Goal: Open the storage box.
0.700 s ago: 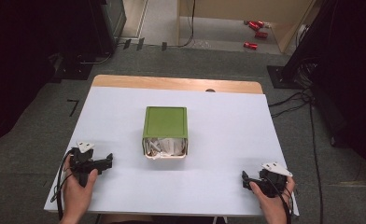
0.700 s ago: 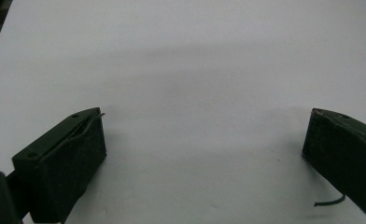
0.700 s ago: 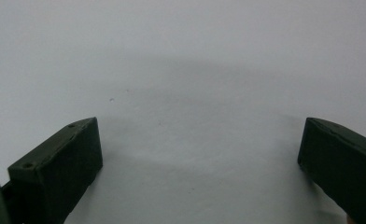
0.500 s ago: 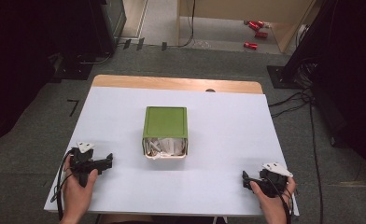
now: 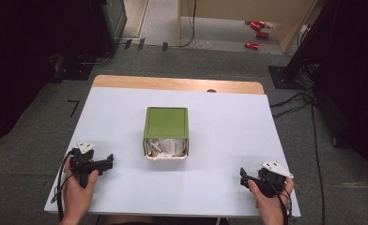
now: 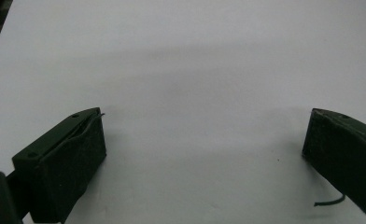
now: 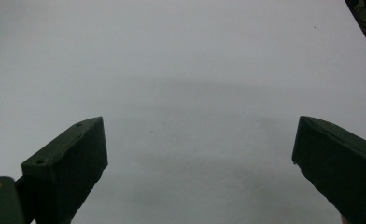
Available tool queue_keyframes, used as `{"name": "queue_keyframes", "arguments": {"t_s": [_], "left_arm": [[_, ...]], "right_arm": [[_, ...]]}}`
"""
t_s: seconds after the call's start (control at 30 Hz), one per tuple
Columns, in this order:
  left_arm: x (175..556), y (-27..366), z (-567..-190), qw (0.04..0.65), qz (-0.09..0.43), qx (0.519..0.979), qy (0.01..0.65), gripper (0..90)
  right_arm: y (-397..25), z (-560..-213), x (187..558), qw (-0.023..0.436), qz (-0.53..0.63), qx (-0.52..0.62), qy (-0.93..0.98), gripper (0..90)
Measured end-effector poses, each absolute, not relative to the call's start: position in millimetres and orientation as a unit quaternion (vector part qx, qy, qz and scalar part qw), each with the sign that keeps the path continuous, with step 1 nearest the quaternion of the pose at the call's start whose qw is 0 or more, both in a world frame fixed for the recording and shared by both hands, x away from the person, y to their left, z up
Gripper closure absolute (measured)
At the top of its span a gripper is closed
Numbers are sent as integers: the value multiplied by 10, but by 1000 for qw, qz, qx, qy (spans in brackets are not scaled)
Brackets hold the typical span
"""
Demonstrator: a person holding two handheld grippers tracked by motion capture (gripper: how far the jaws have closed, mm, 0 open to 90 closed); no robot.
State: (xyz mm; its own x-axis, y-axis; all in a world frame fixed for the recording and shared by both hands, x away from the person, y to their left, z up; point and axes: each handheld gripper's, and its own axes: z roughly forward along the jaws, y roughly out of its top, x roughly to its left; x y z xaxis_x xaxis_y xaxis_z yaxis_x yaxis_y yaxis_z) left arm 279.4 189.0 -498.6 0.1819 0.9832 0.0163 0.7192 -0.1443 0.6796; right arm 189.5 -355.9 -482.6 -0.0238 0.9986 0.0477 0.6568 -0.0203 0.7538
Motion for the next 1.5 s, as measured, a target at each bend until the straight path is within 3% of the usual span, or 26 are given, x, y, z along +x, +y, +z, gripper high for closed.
{"name": "queue_keyframes", "arguments": {"t_s": [1.5], "left_arm": [[2793,1891,-4986,276,239,718,593,0]], "right_arm": [[-2556,-4289,2112,267,383,568,678,64]]}}
